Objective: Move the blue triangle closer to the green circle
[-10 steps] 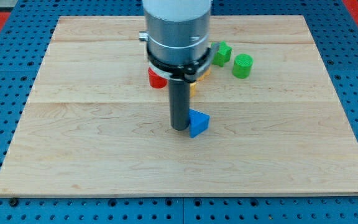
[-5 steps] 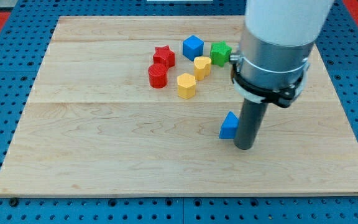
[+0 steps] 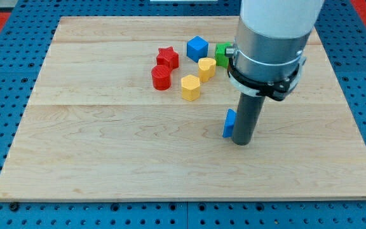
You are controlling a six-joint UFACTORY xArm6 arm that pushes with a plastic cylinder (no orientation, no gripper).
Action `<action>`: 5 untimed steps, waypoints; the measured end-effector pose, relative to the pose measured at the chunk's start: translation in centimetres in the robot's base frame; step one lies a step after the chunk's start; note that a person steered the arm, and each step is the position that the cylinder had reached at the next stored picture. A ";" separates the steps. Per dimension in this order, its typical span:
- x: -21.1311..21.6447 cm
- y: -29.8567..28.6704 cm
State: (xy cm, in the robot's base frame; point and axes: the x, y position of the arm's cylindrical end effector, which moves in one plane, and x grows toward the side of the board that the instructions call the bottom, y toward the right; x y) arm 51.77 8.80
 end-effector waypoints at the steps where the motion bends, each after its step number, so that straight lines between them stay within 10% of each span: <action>1: -1.0 -1.5; 5: -3.3 -1.2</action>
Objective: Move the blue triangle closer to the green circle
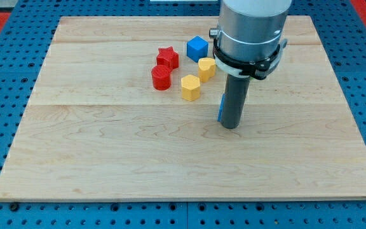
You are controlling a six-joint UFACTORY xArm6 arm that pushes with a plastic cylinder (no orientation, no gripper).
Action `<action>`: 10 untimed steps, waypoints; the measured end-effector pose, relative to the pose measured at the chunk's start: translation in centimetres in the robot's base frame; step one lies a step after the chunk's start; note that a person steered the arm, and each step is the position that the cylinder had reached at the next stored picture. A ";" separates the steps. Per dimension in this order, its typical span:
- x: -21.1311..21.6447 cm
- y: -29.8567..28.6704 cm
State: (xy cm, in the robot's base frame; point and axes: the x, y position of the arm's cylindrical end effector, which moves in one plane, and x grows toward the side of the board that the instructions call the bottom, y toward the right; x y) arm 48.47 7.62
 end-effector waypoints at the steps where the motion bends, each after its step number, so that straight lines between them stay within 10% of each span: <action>1: -0.2 -0.8; 10: -5.3 2.6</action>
State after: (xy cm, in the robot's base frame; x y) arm 43.14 10.26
